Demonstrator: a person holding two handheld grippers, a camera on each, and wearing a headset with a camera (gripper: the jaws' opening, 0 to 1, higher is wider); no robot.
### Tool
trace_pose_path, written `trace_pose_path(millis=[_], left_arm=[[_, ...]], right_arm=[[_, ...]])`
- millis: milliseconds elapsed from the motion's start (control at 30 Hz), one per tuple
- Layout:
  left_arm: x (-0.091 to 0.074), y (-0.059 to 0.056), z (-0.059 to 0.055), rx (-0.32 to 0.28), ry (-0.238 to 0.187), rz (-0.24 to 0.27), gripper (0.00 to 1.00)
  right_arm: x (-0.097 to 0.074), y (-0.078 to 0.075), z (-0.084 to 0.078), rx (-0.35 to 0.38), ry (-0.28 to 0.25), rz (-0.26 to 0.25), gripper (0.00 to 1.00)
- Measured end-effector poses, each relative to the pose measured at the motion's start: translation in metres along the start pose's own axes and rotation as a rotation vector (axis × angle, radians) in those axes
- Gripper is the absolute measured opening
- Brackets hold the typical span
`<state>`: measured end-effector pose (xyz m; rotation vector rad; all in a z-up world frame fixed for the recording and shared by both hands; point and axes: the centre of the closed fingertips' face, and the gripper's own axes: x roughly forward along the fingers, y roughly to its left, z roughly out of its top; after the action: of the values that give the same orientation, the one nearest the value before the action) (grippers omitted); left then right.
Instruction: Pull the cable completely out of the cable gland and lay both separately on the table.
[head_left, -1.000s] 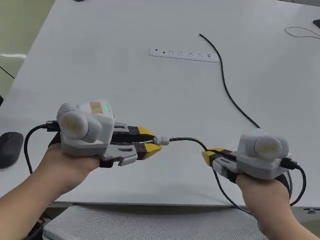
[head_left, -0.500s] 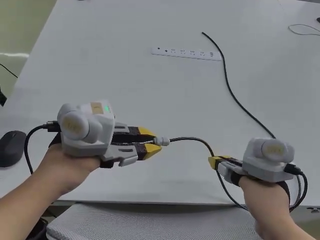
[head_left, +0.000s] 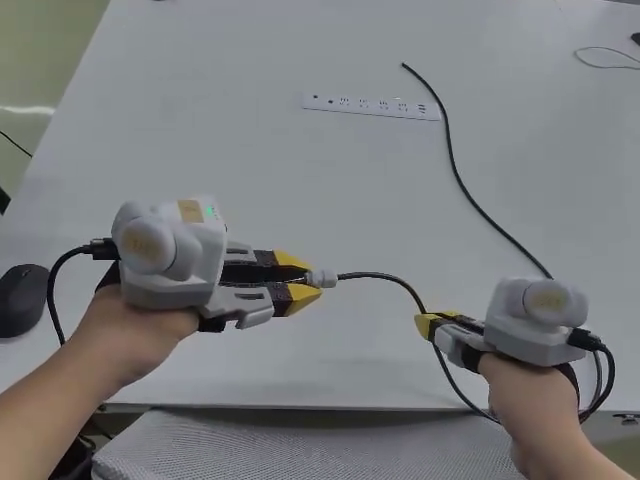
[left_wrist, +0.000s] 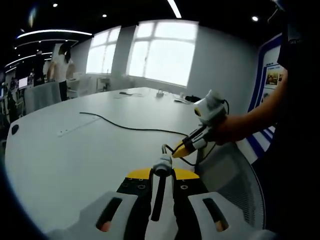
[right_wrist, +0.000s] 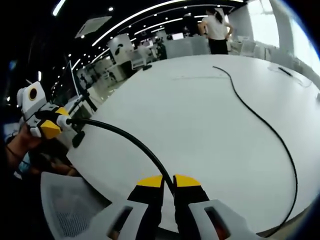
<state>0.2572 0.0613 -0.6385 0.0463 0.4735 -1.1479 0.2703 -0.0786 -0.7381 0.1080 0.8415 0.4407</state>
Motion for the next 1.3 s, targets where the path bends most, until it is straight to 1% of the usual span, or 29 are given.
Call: trace_pose_path(millis=[100, 233, 300, 433, 467, 500, 533, 567, 633, 667, 700, 767, 800, 833, 900, 933, 967, 1000, 1067, 1100, 1200, 1267, 1300], left_arm=[[0.0, 0.001, 0.002, 0.001, -0.001, -0.001, 0.15], [0.0, 0.002, 0.001, 0.003, 0.003, -0.002, 0.15], [0.0, 0.002, 0.0, 0.007, 0.007, -0.003, 0.15], [0.0, 0.004, -0.002, 0.002, 0.013, -0.003, 0.15], [0.0, 0.004, -0.002, 0.001, 0.015, -0.004, 0.15], [0.0, 0.004, -0.003, 0.002, 0.016, -0.004, 0.15], [0.001, 0.005, -0.003, 0.003, 0.016, -0.004, 0.15], [0.001, 0.005, -0.003, 0.0, 0.015, -0.005, 0.15], [0.002, 0.005, -0.003, -0.001, 0.016, -0.008, 0.15], [0.002, 0.004, -0.003, 0.0, 0.016, -0.009, 0.15], [0.003, 0.004, -0.003, 0.0, 0.017, -0.011, 0.15], [0.003, 0.003, -0.003, -0.001, 0.02, -0.017, 0.15], [0.003, 0.003, -0.004, -0.001, 0.02, -0.017, 0.15], [0.003, 0.003, -0.004, -0.001, 0.021, -0.018, 0.15], [0.002, 0.003, -0.003, -0.003, 0.021, -0.019, 0.15], [0.002, 0.003, -0.003, -0.007, 0.021, -0.02, 0.15], [0.001, 0.003, -0.003, -0.009, 0.021, -0.021, 0.15], [0.001, 0.003, -0.003, -0.01, 0.021, -0.022, 0.15], [0.0, 0.003, -0.002, -0.01, 0.021, -0.022, 0.15], [0.0, 0.003, -0.002, -0.01, 0.021, -0.022, 0.15], [0.0, 0.003, -0.002, -0.012, 0.021, -0.022, 0.15], [0.001, 0.001, -0.001, -0.014, 0.019, -0.025, 0.15], [0.001, 0.001, -0.001, -0.014, 0.02, -0.025, 0.15]], right_arm=[[-0.002, 0.0, 0.001, -0.014, 0.003, -0.002, 0.03], [-0.003, 0.001, 0.0, -0.04, 0.013, 0.003, 0.03], [-0.006, 0.002, 0.002, -0.05, 0.01, 0.008, 0.06], [-0.017, 0.007, 0.014, -0.089, -0.007, 0.021, 0.15], [-0.02, 0.013, 0.023, -0.123, -0.039, 0.056, 0.18], [-0.021, 0.016, 0.029, -0.138, -0.055, 0.066, 0.22], [-0.024, 0.016, 0.031, -0.171, -0.047, 0.056, 0.25], [-0.026, 0.018, 0.04, -0.227, -0.062, 0.058, 0.26], [-0.028, 0.028, 0.052, -0.292, -0.079, 0.078, 0.26], [-0.028, 0.034, 0.06, -0.345, -0.093, 0.092, 0.27], [-0.028, 0.038, 0.062, -0.366, -0.094, 0.105, 0.27], [-0.026, 0.062, 0.069, -0.483, -0.093, 0.17, 0.28], [-0.025, 0.07, 0.069, -0.526, -0.09, 0.19, 0.28], [-0.022, 0.083, 0.067, -0.597, -0.082, 0.23, 0.29], [-0.018, 0.1, 0.063, -0.679, -0.068, 0.275, 0.31], [-0.015, 0.106, 0.059, -0.714, -0.059, 0.29, 0.32], [-0.012, 0.114, 0.053, -0.741, -0.035, 0.314, 0.31], [-0.009, 0.118, 0.05, -0.75, -0.023, 0.318, 0.3], [-0.004, 0.124, 0.049, -0.797, -0.026, 0.304, 0.27], [-0.002, 0.127, 0.048, -0.809, -0.025, 0.302, 0.26], [-0.002, 0.136, 0.049, -0.808, -0.036, 0.324, 0.24], [-0.002, 0.14, 0.049, -0.846, -0.041, 0.33, 0.2], [-0.002, 0.141, 0.049, -0.853, -0.041, 0.329, 0.19]])
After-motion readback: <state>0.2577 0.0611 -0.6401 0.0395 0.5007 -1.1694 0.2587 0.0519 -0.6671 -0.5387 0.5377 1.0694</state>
